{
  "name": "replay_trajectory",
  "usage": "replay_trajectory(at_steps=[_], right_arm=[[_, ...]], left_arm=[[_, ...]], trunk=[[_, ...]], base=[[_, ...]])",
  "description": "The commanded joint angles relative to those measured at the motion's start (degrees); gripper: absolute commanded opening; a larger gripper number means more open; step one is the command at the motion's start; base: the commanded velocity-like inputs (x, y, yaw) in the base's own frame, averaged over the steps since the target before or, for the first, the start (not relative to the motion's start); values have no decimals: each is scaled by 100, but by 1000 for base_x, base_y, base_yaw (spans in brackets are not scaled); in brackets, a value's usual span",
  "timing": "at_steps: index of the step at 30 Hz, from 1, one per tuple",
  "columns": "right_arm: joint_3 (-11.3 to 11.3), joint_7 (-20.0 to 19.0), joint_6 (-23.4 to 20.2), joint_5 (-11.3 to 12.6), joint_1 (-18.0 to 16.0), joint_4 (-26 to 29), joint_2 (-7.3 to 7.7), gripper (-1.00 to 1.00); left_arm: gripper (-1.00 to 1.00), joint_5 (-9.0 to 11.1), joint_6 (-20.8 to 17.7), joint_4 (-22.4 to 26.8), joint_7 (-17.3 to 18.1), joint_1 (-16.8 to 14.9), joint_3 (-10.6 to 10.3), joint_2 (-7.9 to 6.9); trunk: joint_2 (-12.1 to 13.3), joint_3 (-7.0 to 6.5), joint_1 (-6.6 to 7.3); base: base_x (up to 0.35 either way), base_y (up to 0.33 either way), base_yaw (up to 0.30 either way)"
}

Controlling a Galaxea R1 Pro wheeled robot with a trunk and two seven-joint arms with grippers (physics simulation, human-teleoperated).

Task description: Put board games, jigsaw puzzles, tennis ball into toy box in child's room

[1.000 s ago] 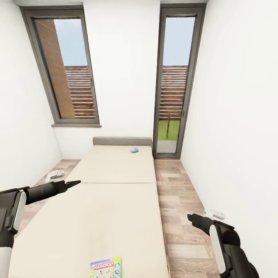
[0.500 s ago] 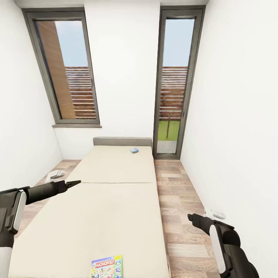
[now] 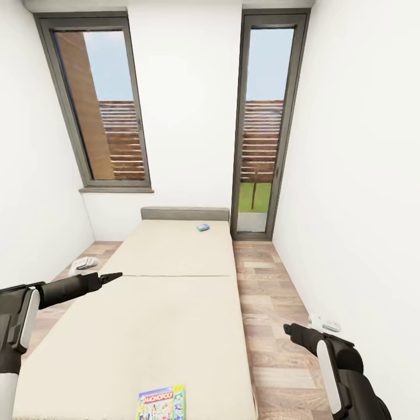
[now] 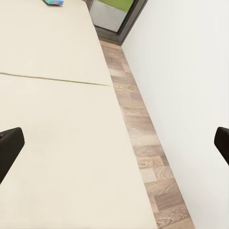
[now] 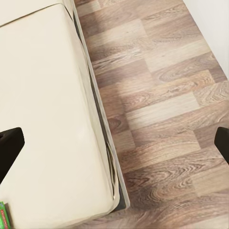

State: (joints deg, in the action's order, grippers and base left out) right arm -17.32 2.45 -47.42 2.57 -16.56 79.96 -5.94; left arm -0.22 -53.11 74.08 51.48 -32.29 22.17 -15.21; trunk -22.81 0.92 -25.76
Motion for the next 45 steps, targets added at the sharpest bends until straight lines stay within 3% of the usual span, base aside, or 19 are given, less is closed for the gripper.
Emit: replay_trajectory(at_steps=[1,45], right_arm=[[-13,23,-25,37,-5,1,-4,100],[-34,12,-13,68,-5,-7,-5,100]], left_arm=[[100,-4,-41,1,29,-5,7,1],[100,-4,-41,18,19,-5,-27,1]], trunk=[[-11,10,-3],[-11,10,-3]], base=[[-96,14,0],[-50,36,0]])
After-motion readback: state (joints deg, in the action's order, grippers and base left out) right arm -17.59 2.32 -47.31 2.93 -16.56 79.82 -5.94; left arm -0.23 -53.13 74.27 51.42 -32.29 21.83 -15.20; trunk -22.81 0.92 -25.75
